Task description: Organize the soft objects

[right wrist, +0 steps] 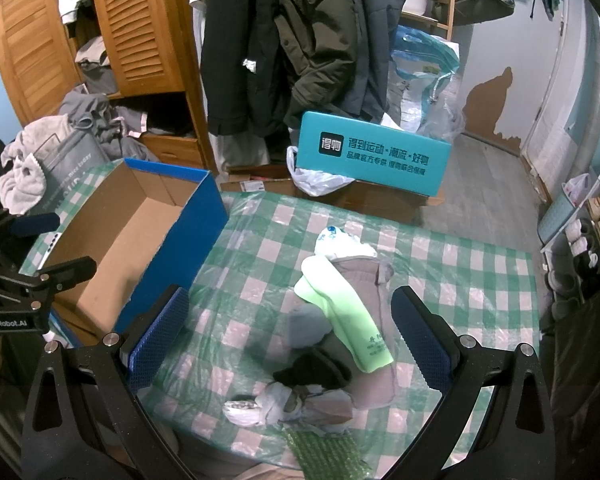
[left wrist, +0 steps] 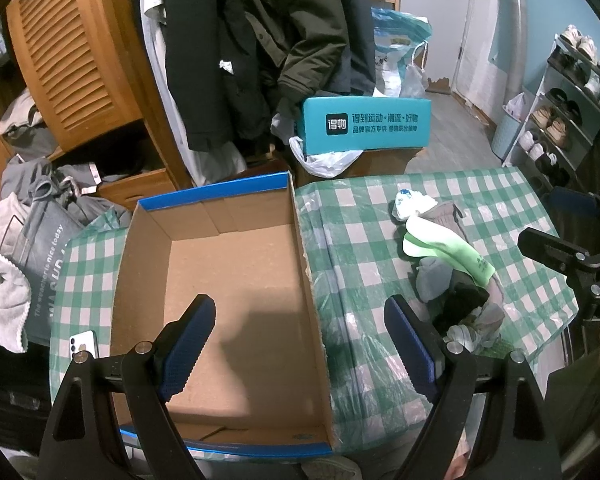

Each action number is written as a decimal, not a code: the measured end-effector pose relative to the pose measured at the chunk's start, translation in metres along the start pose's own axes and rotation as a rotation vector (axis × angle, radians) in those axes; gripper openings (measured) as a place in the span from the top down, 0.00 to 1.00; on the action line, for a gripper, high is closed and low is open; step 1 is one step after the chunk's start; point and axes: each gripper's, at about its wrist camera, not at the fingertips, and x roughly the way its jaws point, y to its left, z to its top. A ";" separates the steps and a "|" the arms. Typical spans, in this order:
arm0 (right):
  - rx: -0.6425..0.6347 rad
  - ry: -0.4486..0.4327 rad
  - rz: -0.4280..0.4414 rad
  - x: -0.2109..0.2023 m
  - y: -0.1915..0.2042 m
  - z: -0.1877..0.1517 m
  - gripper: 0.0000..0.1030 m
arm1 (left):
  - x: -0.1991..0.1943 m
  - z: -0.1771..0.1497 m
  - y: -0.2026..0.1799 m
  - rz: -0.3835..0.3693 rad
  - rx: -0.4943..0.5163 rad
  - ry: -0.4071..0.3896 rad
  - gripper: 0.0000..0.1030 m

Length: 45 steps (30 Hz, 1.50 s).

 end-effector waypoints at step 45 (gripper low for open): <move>0.056 0.131 -0.029 0.017 -0.052 -0.045 0.02 | 0.036 -0.015 -0.064 -0.096 0.117 0.145 0.15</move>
